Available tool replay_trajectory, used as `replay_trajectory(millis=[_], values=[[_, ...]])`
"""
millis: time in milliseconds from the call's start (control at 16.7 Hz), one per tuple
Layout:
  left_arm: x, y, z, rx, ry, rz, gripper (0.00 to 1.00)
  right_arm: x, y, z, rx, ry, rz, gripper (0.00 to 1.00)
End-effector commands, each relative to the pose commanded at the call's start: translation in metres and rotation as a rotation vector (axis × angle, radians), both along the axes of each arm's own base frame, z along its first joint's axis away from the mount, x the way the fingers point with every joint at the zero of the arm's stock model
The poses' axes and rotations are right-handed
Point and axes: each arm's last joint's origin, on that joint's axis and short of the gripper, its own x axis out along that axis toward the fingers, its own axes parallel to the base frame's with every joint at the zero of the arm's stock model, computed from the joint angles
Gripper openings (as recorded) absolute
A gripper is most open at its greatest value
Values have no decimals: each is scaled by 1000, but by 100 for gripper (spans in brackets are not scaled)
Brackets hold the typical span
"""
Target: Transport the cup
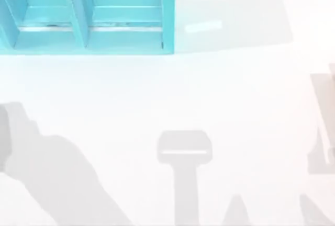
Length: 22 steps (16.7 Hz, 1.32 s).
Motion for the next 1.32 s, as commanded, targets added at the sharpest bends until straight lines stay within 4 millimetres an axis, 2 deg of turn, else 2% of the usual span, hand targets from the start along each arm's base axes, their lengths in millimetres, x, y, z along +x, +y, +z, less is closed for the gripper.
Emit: replay_trajectory(millis=[60, 180, 480, 600, 900, 1140, 1320], values=[[-3, 12, 6, 3, -4, 0, 0, 0, 0, 0, 0, 0, 0, 100], [-7, 22, 11, 6, -7, 0, 0, 0, 0, 0, 0, 0, 0, 100], [-7, 21, 11, 11, -10, -3, 0, 0, 0, 0, 0, 0, 0, 100], [-6, 23, 0, 10, -11, -4, 0, 0, 0, 0, 0, 0, 0, 100], [-6, 32, -48, 9, -11, -1, 0, 0, 0, 0, 0, 0, 0, 100], [-7, 32, -53, 6, -7, 0, 0, 0, 0, 0, 0, 0, 0, 100], [-7, 32, -53, 6, -7, 0, 23, 0, 0, 0, 0, 0, 0, 100]])
